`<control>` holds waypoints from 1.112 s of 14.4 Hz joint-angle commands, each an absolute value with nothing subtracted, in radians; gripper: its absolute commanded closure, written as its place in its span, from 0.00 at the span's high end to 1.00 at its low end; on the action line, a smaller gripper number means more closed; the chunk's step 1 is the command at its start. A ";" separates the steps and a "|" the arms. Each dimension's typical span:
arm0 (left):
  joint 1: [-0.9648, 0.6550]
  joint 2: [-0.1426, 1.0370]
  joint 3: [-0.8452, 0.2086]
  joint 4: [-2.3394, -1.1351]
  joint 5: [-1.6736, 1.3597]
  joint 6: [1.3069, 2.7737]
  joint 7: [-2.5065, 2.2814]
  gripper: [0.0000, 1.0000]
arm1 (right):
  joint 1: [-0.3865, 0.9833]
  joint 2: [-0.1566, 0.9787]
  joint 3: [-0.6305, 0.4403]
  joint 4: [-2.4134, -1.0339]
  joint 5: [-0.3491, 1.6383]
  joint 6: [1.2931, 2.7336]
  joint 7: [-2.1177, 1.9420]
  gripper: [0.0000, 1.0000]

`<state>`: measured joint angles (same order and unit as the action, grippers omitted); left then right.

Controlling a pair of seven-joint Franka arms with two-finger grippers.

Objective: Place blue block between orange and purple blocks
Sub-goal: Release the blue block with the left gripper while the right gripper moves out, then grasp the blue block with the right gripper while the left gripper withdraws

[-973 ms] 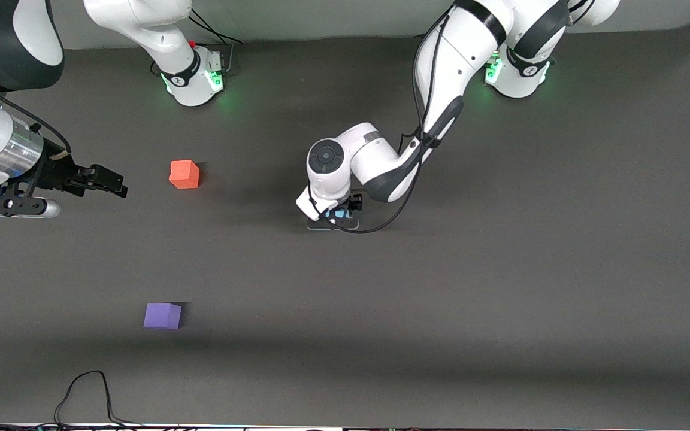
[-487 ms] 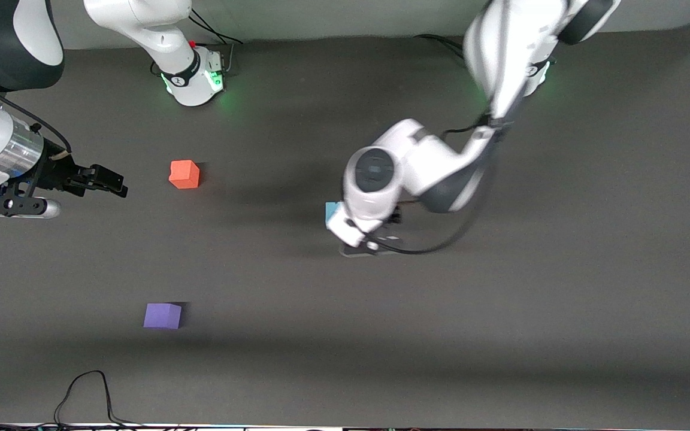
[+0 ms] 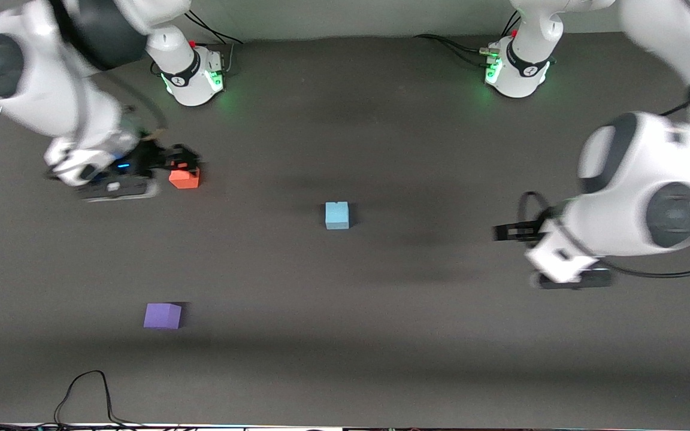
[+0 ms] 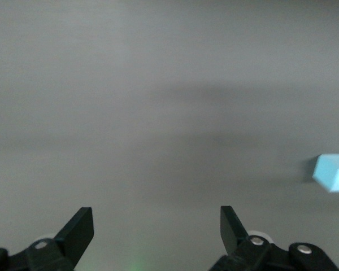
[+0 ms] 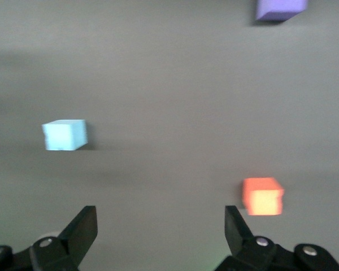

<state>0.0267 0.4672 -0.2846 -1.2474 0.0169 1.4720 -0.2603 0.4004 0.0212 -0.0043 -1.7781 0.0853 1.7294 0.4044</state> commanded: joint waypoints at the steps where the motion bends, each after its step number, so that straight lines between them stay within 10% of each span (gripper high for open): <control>1: 0.138 0.359 -0.299 -1.310 0.041 1.408 -0.096 1.00 | 0.573 0.135 -0.015 -1.721 0.083 1.807 0.590 1.00; 13: 0.250 0.098 -0.296 -1.517 0.072 1.462 0.048 1.00 | 0.764 0.532 -0.017 -1.707 0.071 2.251 0.759 1.00; 16: 0.108 0.046 -0.124 -1.568 0.058 1.499 0.078 1.00 | 0.810 0.600 -0.026 -1.721 0.069 2.322 0.759 1.00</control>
<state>0.2092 0.1188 -0.2437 -1.4889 0.0604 1.4617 0.0352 0.7638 0.5721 -0.0049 -1.7106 0.0824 2.2782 0.7282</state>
